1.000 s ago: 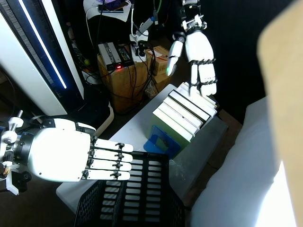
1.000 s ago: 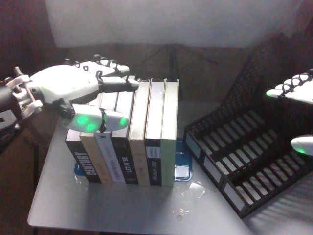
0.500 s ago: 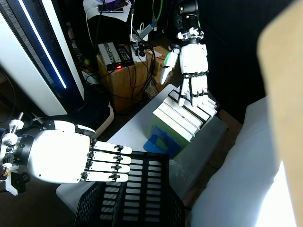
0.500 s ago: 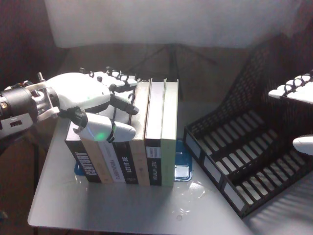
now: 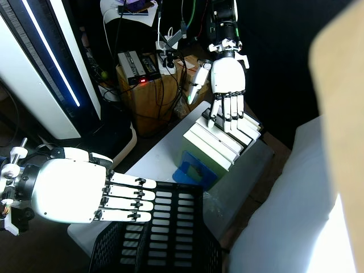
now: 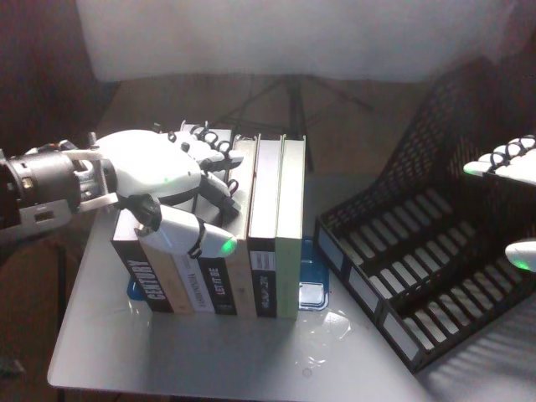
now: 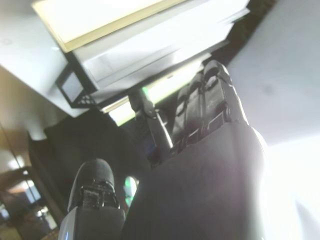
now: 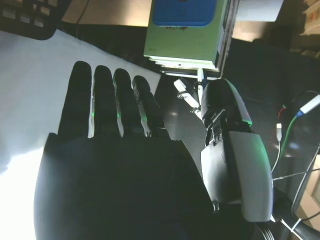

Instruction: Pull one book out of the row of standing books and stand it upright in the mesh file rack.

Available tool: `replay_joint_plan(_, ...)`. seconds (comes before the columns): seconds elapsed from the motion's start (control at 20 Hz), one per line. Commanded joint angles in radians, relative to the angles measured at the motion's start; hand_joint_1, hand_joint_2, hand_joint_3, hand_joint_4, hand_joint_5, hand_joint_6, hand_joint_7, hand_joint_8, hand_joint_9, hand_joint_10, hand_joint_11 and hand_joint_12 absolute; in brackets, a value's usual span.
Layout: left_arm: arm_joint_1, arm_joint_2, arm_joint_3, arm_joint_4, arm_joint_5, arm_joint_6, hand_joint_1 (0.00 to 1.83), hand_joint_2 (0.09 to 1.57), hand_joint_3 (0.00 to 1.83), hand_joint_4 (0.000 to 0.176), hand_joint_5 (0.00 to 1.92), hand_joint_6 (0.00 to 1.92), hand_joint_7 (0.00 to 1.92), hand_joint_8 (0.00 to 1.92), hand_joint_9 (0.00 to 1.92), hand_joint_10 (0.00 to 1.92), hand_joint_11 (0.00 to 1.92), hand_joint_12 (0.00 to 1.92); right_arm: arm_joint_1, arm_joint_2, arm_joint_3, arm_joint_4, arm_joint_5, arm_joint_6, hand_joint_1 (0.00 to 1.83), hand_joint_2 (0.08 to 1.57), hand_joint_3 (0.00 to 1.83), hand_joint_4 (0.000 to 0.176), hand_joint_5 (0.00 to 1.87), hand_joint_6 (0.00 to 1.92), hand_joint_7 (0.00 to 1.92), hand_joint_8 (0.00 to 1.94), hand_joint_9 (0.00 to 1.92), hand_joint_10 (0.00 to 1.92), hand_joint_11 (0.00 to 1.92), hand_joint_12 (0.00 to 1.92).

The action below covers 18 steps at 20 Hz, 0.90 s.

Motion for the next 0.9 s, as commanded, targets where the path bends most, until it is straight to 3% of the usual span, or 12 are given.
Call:
replay_joint_plan(0.0, -0.010, 0.002, -0.008, 0.026, -0.036, -0.005, 0.00, 1.23, 0.00, 0.071, 0.63, 0.02, 0.03, 0.01, 0.00, 0.00, 0.00, 0.00, -0.003, 0.010, 0.004, 0.020, 0.108, 0.000, 0.31, 1.33, 0.00, 0.000, 0.00, 0.00, 0.00, 0.00, 0.00, 0.00, 0.00, 0.00)
replay_joint_plan(0.05, -0.014, 0.002, -0.012, 0.065, -0.024, -0.016, 0.00, 1.22, 0.00, 0.079, 0.63, 0.02, 0.04, 0.01, 0.00, 0.00, 0.00, 0.00, -0.004, 0.010, 0.003, 0.023, 0.109, 0.000, 0.31, 1.33, 0.00, 0.000, 0.00, 0.00, 0.00, 0.00, 0.00, 0.00, 0.00, 0.00)
replay_joint_plan(0.15, -0.026, 0.000, -0.017, 0.220, 0.006, -0.102, 0.00, 1.21, 0.00, 0.091, 0.64, 0.02, 0.05, 0.01, 0.00, 0.00, 0.00, 0.00, -0.011, 0.009, 0.003, 0.030, 0.111, 0.000, 0.33, 1.33, 0.00, 0.000, 0.00, 0.00, 0.00, 0.00, 0.00, 0.00, 0.00, 0.00)
replay_joint_plan(0.25, -0.040, 0.001, -0.023, 0.393, 0.025, -0.211, 0.00, 1.20, 0.00, 0.092, 0.64, 0.01, 0.01, 0.00, 0.00, 0.00, 0.00, 0.00, -0.017, 0.009, 0.001, 0.037, 0.111, 0.002, 0.34, 1.33, 0.00, 0.000, 0.00, 0.00, 0.00, 0.00, 0.00, 0.00, 0.00, 0.00)
replay_joint_plan(0.35, -0.043, 0.009, -0.035, 0.496, 0.026, -0.277, 0.00, 1.15, 0.00, 0.080, 0.56, 0.00, 0.00, 0.00, 0.00, 0.00, 0.00, 0.00, -0.023, 0.012, -0.002, 0.046, 0.112, 0.002, 0.35, 1.33, 0.00, 0.000, 0.00, 0.00, 0.00, 0.00, 0.00, 0.00, 0.00, 0.00)
replay_joint_plan(0.4, -0.041, 0.016, -0.044, 0.515, 0.021, -0.287, 0.00, 1.14, 0.00, 0.057, 0.57, 0.01, 0.01, 0.00, 0.00, 0.00, 0.00, 0.00, -0.028, 0.012, -0.003, 0.050, 0.114, 0.002, 0.34, 1.33, 0.00, 0.000, 0.00, 0.00, 0.00, 0.00, 0.00, 0.00, 0.00, 0.00)
replay_joint_plan(0.55, -0.030, 0.038, -0.080, 0.564, -0.002, -0.313, 0.00, 1.14, 0.00, 0.023, 0.57, 0.00, 0.00, 0.00, 0.00, 0.00, 0.00, 0.00, -0.039, 0.014, -0.004, 0.064, 0.117, 0.002, 0.33, 1.33, 0.00, 0.000, 0.00, 0.00, 0.00, 0.00, 0.00, 0.00, 0.00, 0.00)
replay_joint_plan(0.85, 0.004, 0.065, -0.124, 0.622, -0.040, -0.376, 0.00, 1.11, 0.00, 0.000, 0.63, 0.03, 0.00, 0.00, 0.00, 0.00, 0.00, 0.00, -0.049, 0.017, -0.008, 0.080, 0.121, 0.002, 0.32, 1.33, 0.00, 0.000, 0.00, 0.00, 0.00, 0.00, 0.00, 0.00, 0.00, 0.00)
